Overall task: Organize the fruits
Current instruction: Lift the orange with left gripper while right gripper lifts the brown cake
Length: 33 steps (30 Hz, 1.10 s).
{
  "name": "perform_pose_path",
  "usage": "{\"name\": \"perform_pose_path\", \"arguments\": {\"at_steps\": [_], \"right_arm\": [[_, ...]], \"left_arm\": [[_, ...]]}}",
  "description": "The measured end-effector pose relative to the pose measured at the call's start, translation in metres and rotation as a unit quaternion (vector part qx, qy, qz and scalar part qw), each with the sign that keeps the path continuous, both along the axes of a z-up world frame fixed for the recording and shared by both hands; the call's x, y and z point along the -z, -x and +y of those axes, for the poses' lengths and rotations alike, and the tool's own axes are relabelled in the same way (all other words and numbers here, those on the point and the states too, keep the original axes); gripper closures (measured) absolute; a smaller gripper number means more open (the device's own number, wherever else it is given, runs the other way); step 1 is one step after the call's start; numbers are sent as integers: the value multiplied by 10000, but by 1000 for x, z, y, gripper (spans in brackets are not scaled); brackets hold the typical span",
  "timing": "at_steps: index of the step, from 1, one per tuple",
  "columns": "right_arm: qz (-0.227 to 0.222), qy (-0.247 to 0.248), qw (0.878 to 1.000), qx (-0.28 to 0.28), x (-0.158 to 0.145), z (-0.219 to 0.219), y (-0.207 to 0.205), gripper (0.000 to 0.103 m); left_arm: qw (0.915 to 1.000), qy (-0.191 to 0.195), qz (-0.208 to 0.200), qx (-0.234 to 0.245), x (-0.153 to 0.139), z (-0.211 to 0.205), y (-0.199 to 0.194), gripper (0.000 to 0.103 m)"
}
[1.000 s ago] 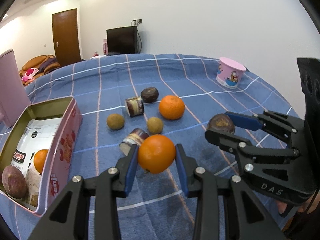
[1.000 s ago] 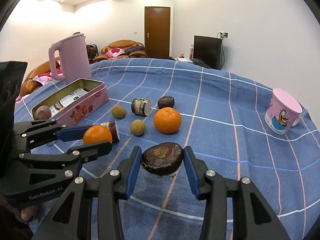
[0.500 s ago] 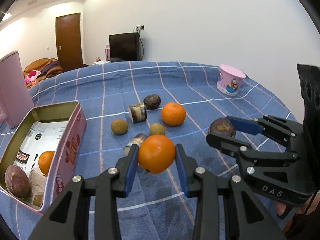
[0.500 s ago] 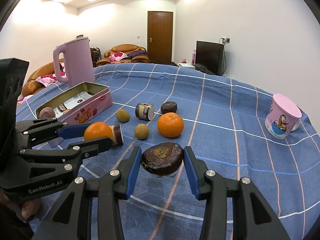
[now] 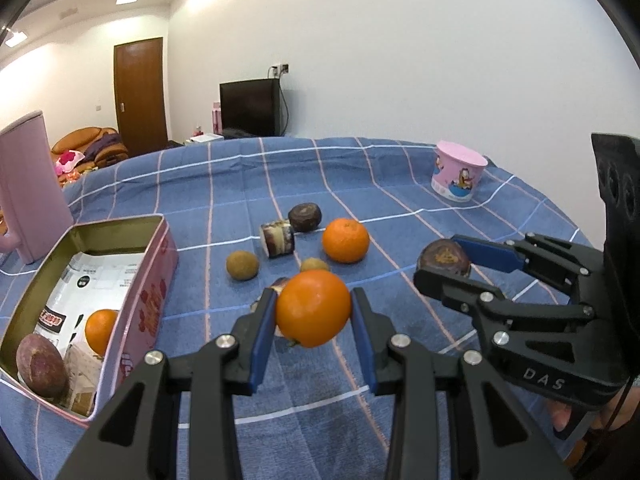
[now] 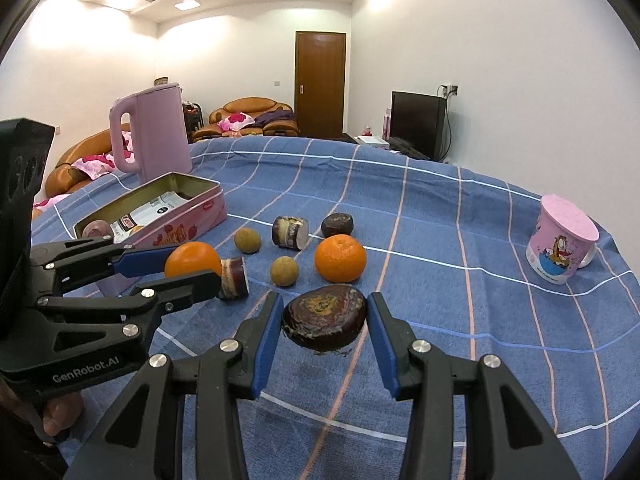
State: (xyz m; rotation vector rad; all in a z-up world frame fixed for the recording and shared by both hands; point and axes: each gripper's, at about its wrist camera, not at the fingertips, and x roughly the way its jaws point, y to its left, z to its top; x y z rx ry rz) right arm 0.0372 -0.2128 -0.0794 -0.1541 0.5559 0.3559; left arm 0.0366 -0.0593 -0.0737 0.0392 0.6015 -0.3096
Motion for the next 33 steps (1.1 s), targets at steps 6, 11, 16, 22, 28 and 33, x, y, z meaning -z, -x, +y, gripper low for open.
{"name": "perform_pose_path", "arguments": {"at_steps": [6,11,16,22,28,33], "right_arm": [[-93,-32,10000,11,-2,-1,3,58],[-181,-62,9998,14,-3,-2,6,58],[-256,-91,9996,13,-4,-3,9,58],[-358,-135,9993,4,-6,-5,12,58],[-429,-161,9989,-1,-7,-6,14,58],[-467,-170,9988,-4,-7,-6,15,58]], "left_arm": [[9999,0,-133,-15,-3,1,4,65],[9996,-7,-270,-37,-5,2,8,65],[9992,-17,-387,-57,-7,1,12,65],[9987,-31,-508,-84,-9,2,16,65],[9980,-16,-614,-124,-10,4,21,65],[9973,-31,-715,-157,-12,4,25,65]]}}
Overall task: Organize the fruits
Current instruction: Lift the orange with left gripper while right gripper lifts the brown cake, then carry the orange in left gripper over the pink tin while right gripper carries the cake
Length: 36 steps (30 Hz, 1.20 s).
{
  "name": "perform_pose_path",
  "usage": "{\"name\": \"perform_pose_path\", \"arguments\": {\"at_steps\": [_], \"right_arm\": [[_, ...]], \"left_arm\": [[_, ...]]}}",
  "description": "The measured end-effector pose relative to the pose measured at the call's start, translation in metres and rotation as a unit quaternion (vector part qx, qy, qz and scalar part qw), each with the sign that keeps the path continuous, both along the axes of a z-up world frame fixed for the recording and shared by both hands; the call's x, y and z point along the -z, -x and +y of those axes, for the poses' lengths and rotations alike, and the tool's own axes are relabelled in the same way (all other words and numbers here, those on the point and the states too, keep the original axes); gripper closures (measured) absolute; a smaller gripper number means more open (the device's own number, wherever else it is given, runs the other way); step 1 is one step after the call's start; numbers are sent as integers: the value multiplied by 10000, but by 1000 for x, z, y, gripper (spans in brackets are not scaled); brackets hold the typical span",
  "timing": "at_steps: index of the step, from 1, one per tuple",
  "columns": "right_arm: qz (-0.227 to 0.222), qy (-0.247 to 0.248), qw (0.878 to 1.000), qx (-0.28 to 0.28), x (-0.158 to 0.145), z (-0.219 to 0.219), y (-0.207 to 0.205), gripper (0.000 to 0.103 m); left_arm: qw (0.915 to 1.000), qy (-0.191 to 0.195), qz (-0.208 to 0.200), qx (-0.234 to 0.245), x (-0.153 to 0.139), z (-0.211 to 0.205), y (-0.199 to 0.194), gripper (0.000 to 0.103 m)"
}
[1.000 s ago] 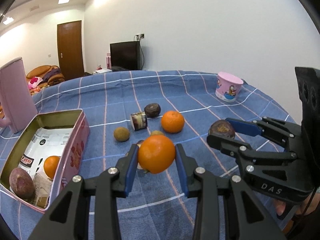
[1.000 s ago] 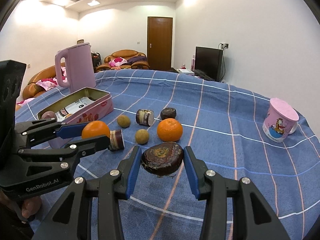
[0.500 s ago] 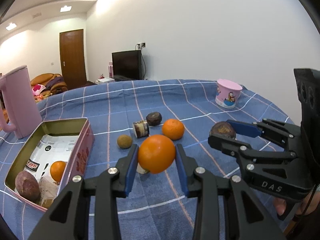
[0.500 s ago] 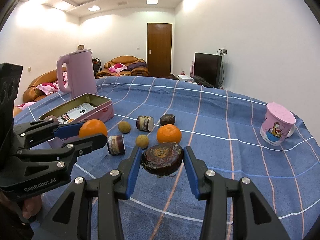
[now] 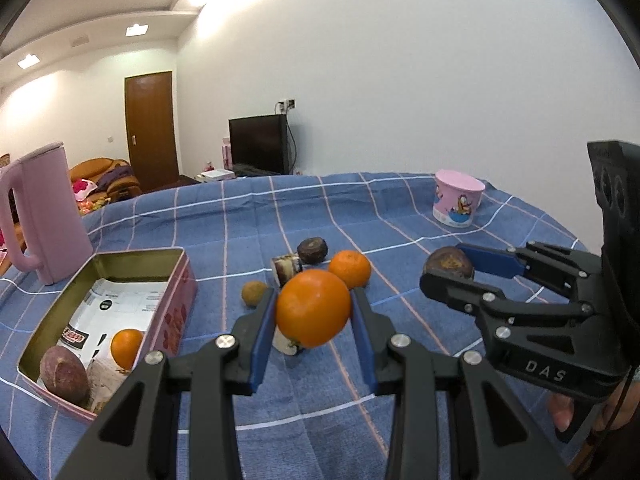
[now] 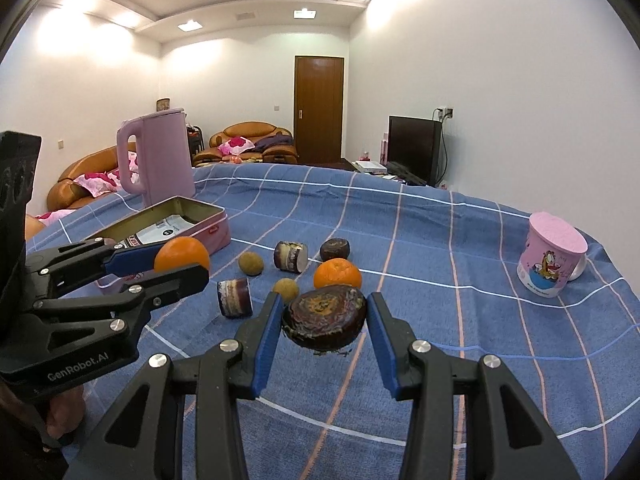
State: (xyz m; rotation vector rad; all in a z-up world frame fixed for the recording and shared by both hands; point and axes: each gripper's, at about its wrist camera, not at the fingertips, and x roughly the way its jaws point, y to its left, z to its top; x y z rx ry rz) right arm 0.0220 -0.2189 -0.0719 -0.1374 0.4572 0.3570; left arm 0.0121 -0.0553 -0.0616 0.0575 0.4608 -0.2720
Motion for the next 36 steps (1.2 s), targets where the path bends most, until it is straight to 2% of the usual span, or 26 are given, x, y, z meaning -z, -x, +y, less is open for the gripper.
{"name": "perform_pose_path", "arguments": {"at_steps": [26,32,36], "right_arm": [[-377,-88,9992,-102,-6,-2,15,58],[-383,73,9991,-190,-5,7,12,58],[-301,68,9990,-327,-6,16,3,58]], "left_arm": [[9983,-50,-563,-120,-7,0,19,65],[9951,-390,-842,-343,-11,0,24,65],[9948,-390,-805,-496,-16,13,18,65]]}}
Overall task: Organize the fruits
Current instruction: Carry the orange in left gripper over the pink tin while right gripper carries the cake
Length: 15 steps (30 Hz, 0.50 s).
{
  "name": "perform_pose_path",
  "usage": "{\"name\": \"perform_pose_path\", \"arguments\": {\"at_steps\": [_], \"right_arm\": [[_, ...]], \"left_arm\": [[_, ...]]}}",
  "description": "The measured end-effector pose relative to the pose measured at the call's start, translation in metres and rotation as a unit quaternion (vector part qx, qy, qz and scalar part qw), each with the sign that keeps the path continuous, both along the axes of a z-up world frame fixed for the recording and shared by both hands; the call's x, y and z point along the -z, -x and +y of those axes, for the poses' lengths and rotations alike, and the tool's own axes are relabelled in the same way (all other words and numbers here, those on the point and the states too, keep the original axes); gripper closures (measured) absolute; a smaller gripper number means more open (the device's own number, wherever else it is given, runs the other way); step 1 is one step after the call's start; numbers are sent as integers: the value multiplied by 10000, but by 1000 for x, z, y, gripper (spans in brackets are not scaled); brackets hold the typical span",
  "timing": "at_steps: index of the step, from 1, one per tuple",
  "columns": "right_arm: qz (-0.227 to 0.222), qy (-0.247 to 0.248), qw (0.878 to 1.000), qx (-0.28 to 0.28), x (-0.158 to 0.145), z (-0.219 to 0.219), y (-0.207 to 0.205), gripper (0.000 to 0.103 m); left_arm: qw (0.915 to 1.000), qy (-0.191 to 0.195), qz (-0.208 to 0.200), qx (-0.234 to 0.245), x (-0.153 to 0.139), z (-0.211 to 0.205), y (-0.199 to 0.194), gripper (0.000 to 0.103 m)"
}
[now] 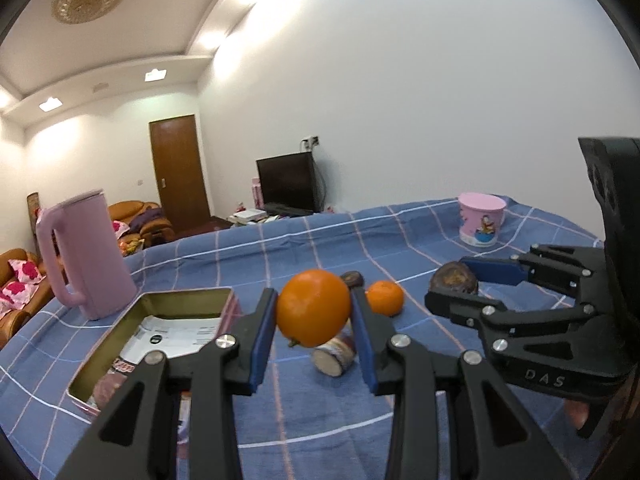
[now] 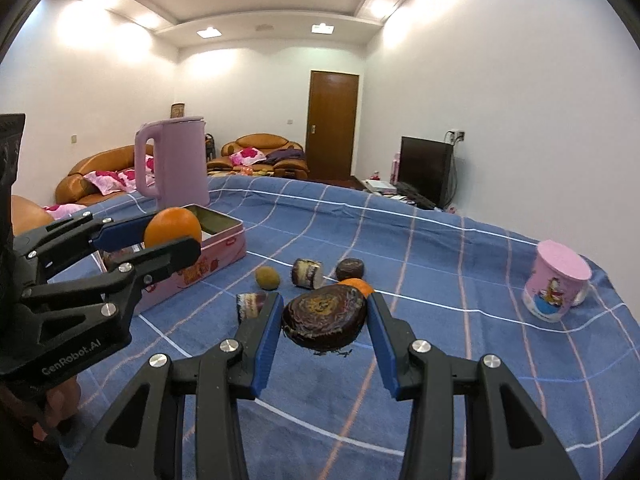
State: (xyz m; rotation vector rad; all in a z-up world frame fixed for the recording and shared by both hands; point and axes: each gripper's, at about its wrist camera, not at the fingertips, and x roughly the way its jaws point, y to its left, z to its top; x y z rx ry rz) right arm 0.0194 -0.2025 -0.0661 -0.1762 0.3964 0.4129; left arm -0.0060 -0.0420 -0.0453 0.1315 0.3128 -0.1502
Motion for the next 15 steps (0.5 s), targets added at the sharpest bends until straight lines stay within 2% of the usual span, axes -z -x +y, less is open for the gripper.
{"name": "perform_pose_path", "arguments": {"at_steps": [11,15], "right_arm": [[91,6,9986,-516,-21,48,-19,58],[134,-36,9974,-708,-29,70,-29,58]], "left_arm": [[9976,94,253,-630,-11,57,-25,65],[9938,310,524,-928,-12,93,-41,65]]}}
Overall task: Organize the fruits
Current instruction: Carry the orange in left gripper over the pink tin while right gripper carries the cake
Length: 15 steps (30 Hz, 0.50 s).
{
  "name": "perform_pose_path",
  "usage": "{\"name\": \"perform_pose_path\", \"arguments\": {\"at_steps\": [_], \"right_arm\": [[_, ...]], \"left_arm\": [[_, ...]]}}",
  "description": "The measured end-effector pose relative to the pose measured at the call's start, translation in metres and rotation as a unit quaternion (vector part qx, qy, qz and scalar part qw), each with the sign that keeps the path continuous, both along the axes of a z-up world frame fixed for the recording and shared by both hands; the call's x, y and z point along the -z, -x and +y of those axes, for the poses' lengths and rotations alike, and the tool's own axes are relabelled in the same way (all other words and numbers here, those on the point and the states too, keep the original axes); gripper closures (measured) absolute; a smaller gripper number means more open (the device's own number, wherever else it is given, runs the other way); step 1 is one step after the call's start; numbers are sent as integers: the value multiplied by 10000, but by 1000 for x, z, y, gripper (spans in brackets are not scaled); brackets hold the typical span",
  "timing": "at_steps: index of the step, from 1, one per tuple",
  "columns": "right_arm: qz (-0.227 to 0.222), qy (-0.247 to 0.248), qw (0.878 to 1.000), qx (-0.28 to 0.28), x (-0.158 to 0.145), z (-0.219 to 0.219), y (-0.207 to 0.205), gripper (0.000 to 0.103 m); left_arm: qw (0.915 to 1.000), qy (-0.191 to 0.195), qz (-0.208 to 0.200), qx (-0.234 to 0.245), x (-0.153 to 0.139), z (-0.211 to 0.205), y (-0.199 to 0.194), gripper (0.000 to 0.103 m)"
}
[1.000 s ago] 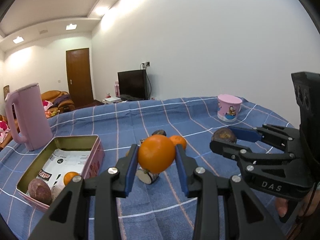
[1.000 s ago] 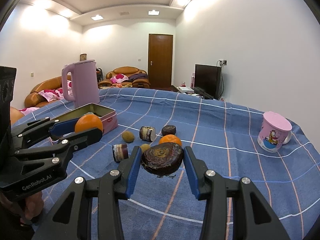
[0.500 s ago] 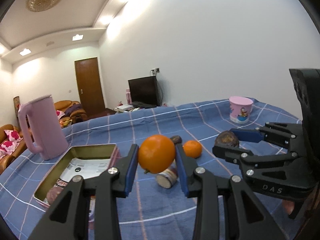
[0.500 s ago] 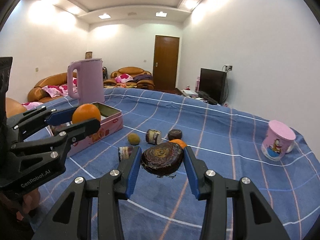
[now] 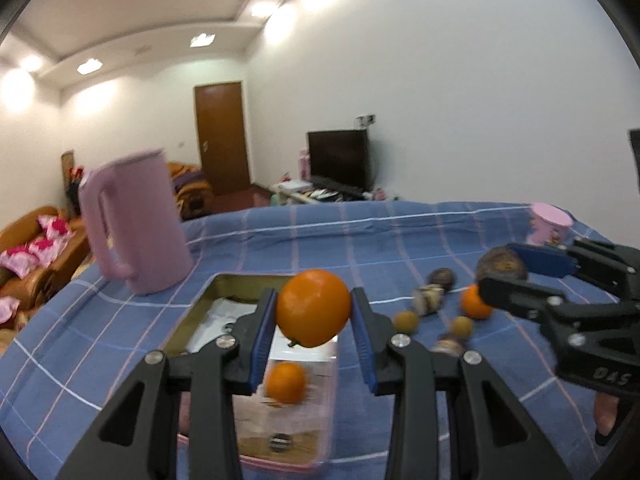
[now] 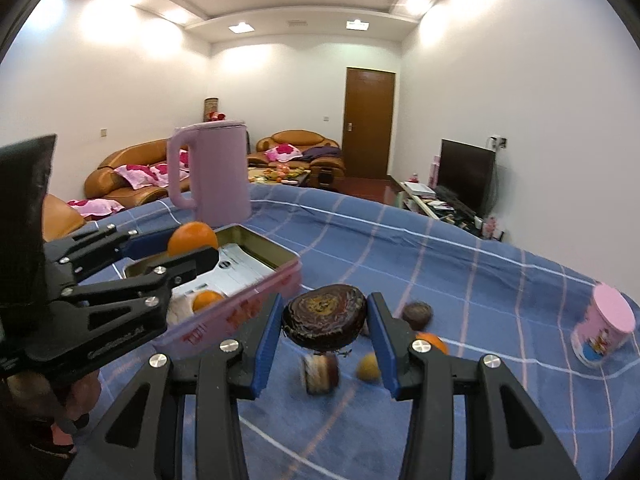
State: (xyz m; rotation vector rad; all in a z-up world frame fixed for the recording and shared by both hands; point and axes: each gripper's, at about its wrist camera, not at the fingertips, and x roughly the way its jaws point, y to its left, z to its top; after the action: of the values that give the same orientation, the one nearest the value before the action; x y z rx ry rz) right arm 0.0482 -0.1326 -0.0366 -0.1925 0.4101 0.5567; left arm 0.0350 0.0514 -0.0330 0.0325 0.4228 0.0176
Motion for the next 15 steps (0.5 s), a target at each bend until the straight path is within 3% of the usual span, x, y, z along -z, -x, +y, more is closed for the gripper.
{"name": "perform_pose_path", "arguments": {"at_steps": [6,15], "right_arm": [[135,-47,9996,-248,-3,33,-22,58],[446,-29,9978,-483,13,86,-56,58]], "left_arm": [[9988,167,229,-390,-1,50,-20,65],[9953,13,667,-702,12,87,-49,65]]}}
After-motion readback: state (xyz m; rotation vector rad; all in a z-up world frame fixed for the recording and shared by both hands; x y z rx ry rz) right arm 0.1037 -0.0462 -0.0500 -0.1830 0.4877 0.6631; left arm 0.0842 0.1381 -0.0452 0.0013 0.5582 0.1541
